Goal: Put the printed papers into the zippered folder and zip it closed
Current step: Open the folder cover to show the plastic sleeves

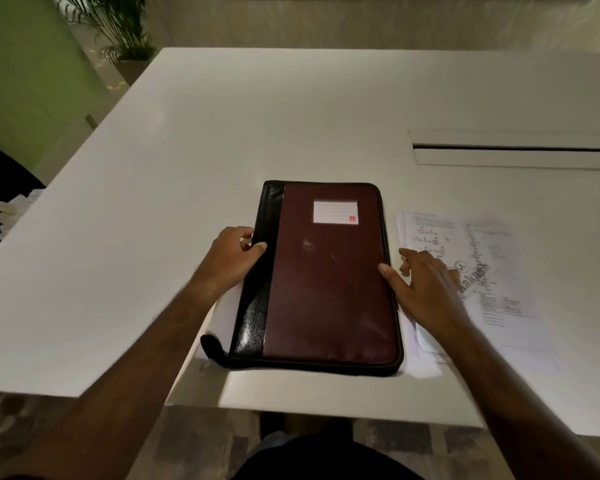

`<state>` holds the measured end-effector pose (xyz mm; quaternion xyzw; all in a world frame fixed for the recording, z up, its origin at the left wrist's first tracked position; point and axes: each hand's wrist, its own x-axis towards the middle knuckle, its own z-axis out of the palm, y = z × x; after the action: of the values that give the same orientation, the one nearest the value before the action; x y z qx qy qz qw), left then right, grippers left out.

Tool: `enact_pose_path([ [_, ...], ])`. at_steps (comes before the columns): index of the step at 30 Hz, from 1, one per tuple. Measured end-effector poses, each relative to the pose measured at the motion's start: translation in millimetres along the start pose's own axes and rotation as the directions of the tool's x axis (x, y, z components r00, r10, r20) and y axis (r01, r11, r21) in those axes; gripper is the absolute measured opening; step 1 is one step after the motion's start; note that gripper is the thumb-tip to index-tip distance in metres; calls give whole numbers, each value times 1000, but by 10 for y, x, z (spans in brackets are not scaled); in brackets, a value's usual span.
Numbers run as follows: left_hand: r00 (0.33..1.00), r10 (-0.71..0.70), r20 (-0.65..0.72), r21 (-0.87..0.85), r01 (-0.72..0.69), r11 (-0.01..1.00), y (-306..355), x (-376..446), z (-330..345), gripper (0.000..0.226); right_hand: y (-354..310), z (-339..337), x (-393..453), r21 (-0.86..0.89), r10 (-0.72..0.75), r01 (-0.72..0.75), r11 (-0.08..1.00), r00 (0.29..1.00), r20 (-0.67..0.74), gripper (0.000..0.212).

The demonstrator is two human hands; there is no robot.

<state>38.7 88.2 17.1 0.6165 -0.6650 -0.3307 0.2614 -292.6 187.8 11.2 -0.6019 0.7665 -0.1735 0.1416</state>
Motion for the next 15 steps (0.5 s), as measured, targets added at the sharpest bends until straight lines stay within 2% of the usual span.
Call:
enact_pose_path([
  [2,1000,14,20,-6,-14,1000,25,120,-18,3,-61,-6,101,7,38,-39,999,999,30,62],
  [5,1000,5,30,-25,-4,1000,-4,222,-44,14,-138,-1,177,55,59,-63,997,996,61,50],
  [8,999,-8,52,-65,11,998,-24,246,-65,10,-200,5,187,144,100,-113,983,991,94,47],
  [11,999,5,50,-93,-1,996,-32,252,-104,18,-260,-56,150,307,133,-153,939,987,84,33],
  [15,997,1,74,-90,6,996,-58,288,-136,12,-419,-243,113,517,151,-141,844,988,23,15],
])
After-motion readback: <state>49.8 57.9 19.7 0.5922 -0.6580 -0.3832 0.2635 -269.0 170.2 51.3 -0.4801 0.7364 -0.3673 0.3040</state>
